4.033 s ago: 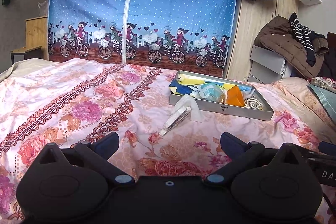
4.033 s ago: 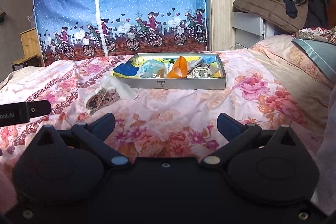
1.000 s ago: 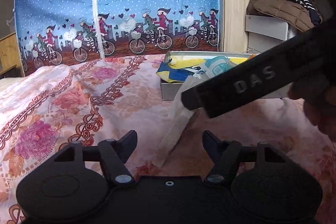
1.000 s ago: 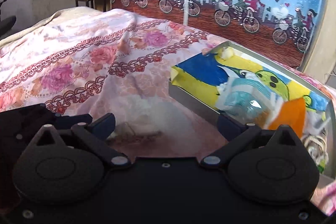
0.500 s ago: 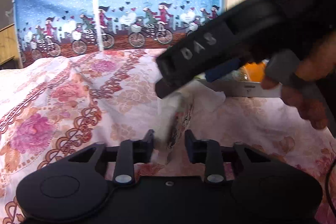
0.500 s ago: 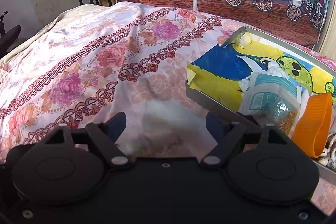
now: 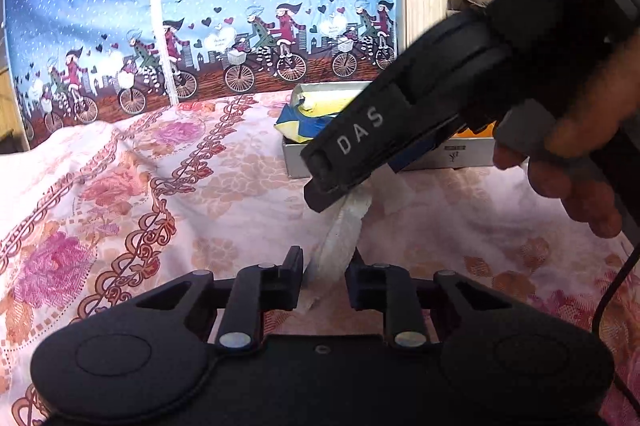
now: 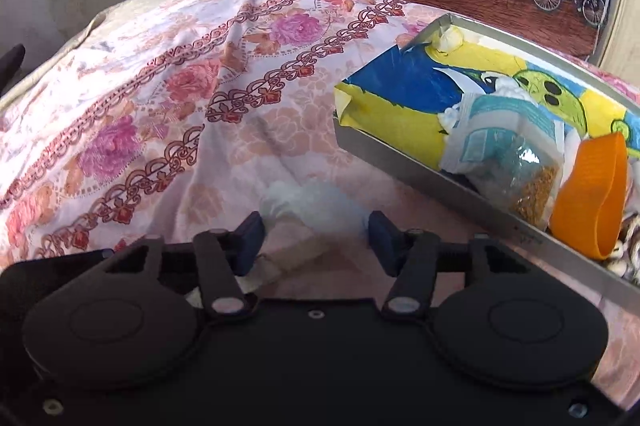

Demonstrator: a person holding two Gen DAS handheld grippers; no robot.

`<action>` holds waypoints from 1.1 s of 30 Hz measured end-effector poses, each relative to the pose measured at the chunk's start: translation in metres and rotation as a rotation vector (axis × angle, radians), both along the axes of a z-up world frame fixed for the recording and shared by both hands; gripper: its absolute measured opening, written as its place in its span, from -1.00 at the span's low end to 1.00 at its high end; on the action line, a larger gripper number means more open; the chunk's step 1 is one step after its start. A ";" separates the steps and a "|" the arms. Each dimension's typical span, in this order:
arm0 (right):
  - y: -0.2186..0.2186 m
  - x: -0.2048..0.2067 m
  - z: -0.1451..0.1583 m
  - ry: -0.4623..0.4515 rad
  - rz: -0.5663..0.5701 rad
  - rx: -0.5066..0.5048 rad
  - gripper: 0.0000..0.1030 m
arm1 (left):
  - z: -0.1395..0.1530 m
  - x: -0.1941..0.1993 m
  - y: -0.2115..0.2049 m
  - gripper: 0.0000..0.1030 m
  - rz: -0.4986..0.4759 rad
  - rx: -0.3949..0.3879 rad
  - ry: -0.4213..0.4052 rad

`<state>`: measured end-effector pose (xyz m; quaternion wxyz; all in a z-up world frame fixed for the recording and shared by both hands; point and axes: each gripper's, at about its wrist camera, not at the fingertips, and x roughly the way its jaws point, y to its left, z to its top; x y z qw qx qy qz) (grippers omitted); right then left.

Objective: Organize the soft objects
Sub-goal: 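Grasp the white tissue with the right gripper while the left gripper grasps the white strip packet, then carry the white tissue and white strip packet over the tray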

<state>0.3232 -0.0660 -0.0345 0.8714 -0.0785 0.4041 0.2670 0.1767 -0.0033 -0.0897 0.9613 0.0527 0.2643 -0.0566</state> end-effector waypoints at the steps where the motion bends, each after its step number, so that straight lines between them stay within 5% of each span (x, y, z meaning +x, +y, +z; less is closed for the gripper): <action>1: -0.002 0.000 0.000 0.004 -0.006 0.016 -0.29 | 0.000 -0.001 -0.002 -0.55 -0.009 0.012 -0.003; 9: -0.029 0.000 0.001 0.027 -0.126 0.136 -0.70 | 0.000 -0.005 -0.008 -0.64 -0.048 0.036 -0.015; 13: -0.033 -0.015 0.007 -0.051 -0.149 0.113 -0.88 | 0.003 -0.013 -0.013 -0.67 -0.075 0.046 -0.055; 21: -0.047 -0.034 0.028 -0.148 -0.190 0.085 -0.95 | 0.005 -0.027 -0.028 -0.71 -0.142 0.096 -0.099; 33: -0.117 -0.100 0.079 -0.290 -0.298 0.076 -0.96 | 0.017 -0.045 -0.033 -0.71 -0.158 0.052 -0.120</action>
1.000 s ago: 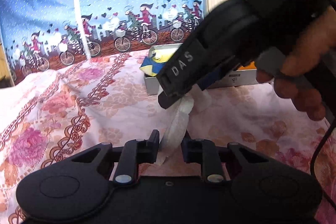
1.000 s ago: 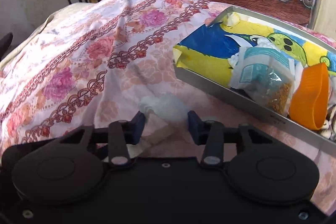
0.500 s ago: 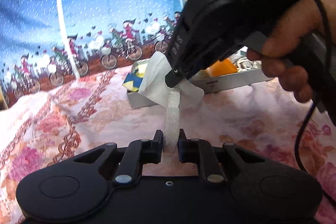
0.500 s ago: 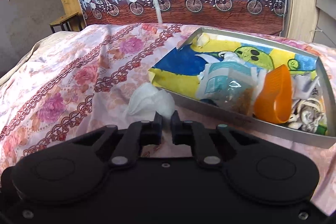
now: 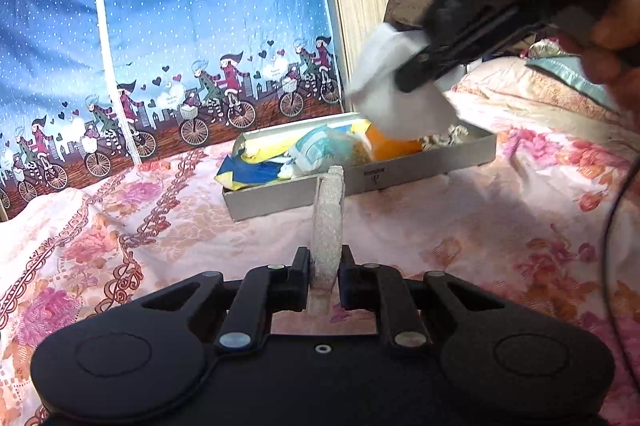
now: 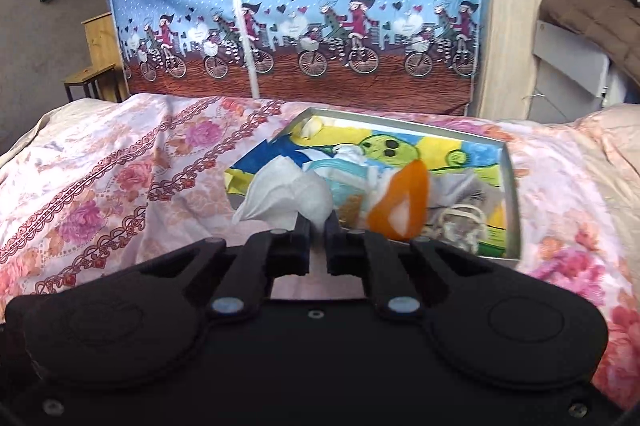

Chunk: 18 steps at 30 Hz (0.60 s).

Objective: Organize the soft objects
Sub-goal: 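Carry the white tissue and white strip packet over the tray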

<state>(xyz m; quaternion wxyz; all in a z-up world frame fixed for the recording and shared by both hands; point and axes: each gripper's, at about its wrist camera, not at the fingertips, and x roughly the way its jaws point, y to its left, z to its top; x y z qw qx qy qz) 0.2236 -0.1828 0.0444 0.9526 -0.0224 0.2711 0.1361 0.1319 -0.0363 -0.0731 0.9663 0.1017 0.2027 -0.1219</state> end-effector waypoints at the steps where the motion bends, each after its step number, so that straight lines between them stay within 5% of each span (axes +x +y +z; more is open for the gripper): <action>1: -0.005 -0.006 0.003 -0.003 -0.008 0.003 -0.96 | 0.003 -0.002 0.000 -0.72 0.000 -0.010 -0.003; 18: -0.084 -0.108 0.014 -0.148 -0.153 0.242 -0.96 | 0.057 -0.022 0.000 -0.71 0.050 -0.101 -0.072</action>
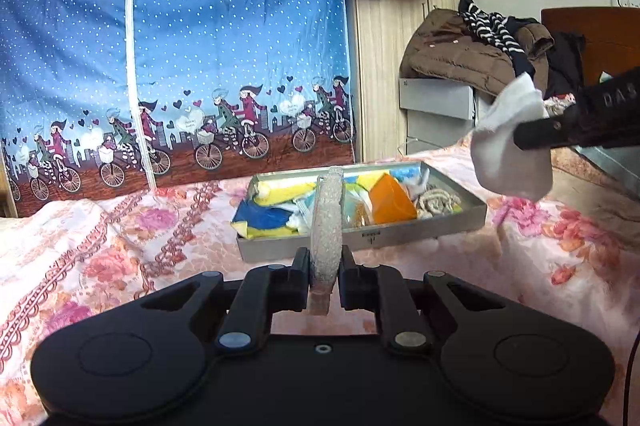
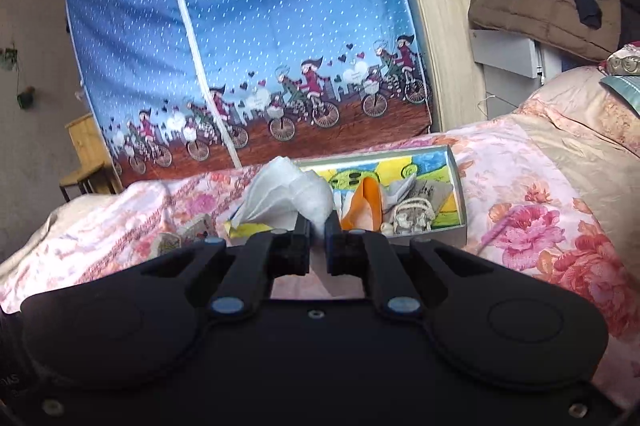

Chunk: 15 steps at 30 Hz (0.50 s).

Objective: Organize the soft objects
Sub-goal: 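Carry the white tissue and white strip packet over the tray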

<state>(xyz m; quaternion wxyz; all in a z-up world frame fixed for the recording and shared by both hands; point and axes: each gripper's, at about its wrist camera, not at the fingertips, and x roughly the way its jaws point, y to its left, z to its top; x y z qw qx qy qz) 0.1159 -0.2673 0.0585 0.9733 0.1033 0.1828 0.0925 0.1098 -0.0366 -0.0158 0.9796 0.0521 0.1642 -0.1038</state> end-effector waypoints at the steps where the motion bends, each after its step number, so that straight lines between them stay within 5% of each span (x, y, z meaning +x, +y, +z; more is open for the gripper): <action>1: -0.004 0.000 0.000 -0.013 -0.006 0.015 -0.96 | 0.005 0.004 0.000 -0.71 0.003 -0.005 -0.005; 10: -0.011 0.053 0.006 -0.106 -0.072 0.068 -0.96 | 0.048 0.073 -0.008 -0.71 -0.015 -0.026 -0.061; 15: -0.014 0.087 -0.013 -0.147 -0.126 -0.054 -0.96 | 0.052 0.130 -0.023 -0.71 -0.028 -0.071 -0.044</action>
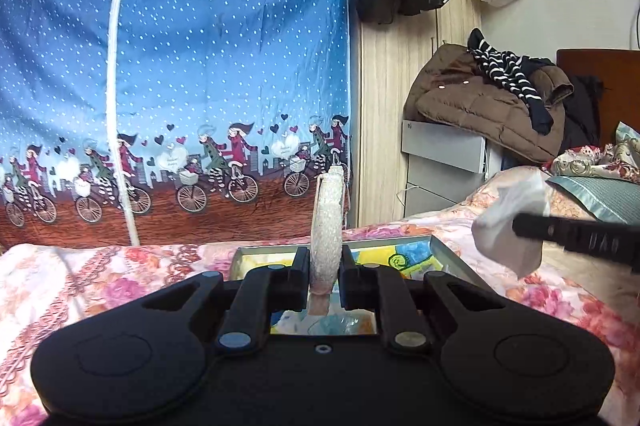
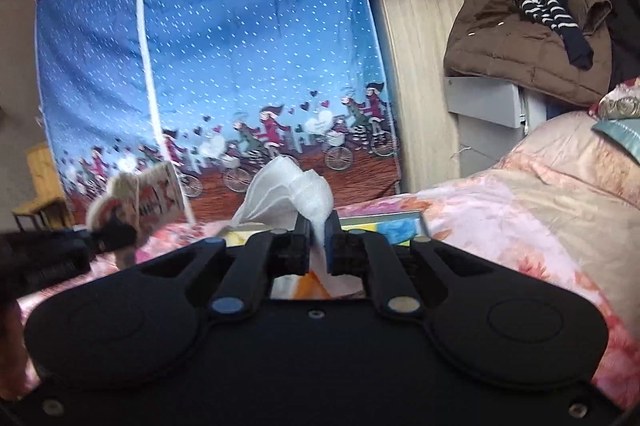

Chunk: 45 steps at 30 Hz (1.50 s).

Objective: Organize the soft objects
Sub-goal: 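Carry the white tissue and white strip packet over the tray, then open both grippers to drop the tissue and strip packet into the tray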

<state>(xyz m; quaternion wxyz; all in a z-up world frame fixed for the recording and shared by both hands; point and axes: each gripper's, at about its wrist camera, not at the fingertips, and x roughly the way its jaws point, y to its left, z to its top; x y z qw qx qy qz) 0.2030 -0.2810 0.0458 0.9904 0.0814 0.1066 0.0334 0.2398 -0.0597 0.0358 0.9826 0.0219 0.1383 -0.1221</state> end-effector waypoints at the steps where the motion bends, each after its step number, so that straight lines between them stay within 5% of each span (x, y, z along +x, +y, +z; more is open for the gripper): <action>1: -0.002 0.008 -0.006 0.005 -0.013 -0.020 -0.96 | -0.003 0.013 -0.005 -0.71 -0.004 -0.003 0.014; 12: -0.006 0.075 -0.060 0.013 -0.041 -0.081 -0.96 | -0.061 0.111 -0.056 -0.71 -0.010 0.029 0.133; 25: 0.007 0.098 -0.092 0.147 0.014 -0.068 -0.96 | -0.084 0.139 -0.069 -0.71 -0.010 0.022 0.258; 32: 0.014 0.095 -0.087 0.136 0.016 -0.053 -0.85 | -0.073 0.143 -0.062 -0.66 -0.003 -0.030 0.310; 45: 0.011 0.090 -0.065 0.115 0.012 -0.054 -0.01 | -0.042 0.126 -0.043 -0.40 0.029 -0.069 0.315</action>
